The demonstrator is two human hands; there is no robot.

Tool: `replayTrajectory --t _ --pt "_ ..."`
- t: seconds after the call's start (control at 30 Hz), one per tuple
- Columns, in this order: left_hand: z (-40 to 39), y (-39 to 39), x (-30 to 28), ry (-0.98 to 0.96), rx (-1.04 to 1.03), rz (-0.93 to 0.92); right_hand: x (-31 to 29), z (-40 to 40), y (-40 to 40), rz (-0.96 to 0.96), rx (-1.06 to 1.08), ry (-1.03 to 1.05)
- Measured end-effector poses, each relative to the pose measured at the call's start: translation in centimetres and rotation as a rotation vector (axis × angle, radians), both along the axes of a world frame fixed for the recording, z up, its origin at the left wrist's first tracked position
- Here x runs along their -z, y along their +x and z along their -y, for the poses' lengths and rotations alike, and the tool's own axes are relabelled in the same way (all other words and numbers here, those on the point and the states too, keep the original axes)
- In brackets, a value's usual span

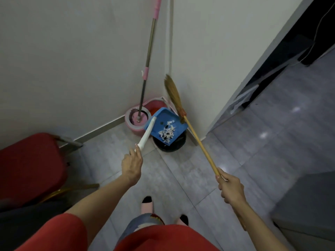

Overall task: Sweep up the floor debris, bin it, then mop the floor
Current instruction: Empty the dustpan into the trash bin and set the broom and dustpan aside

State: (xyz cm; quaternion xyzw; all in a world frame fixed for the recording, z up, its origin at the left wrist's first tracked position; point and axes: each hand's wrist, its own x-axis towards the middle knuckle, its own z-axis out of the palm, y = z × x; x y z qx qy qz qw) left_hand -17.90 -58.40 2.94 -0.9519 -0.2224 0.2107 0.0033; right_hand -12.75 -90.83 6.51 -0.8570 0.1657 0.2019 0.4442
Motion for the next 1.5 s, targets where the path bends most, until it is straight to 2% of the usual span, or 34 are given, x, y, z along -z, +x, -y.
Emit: replayTrajectory --t 0.1,0.2,0.3,0.43,0.67,0.97,1.2,1.33,1.5 --pt "1.7 0.2 0.9 -0.096 -0.189 -0.046 0.4 1.0 0.1 -0.024 -0.019 -0.006" --pt "2.1 0.6 1.4 -0.317 -0.416 -0.053 0.5 1.6 0.0 -0.037 -0.033 0.001" --pt "2.2 0.8 1.6 -0.414 -0.495 -0.001 0.5 2.1 0.0 -0.050 -0.026 -0.005" --pt "2.5 -1.3 2.5 -0.386 -0.439 0.085 0.5 2.4 0.0 -0.057 0.002 0.013" --pt "2.2 -6.1 3.6 -0.192 -0.244 0.144 0.4 2.8 -0.3 -0.077 0.014 0.037" --pt "2.9 -5.8 2.3 -0.237 -0.361 0.210 0.7 3.0 -1.1 -0.052 -0.012 0.030" --pt "0.1 -2.5 -1.6 -0.376 -0.464 0.151 -0.7 2.5 -0.2 -0.097 -0.012 0.120" --pt "-1.3 0.9 -5.8 -0.586 -0.556 0.164 -3.6 1.6 1.3 -0.128 -0.046 0.275" --pt "-0.2 4.9 -12.6 -0.840 -0.631 0.256 -9.9 -0.9 4.7 -0.029 -0.070 0.518"
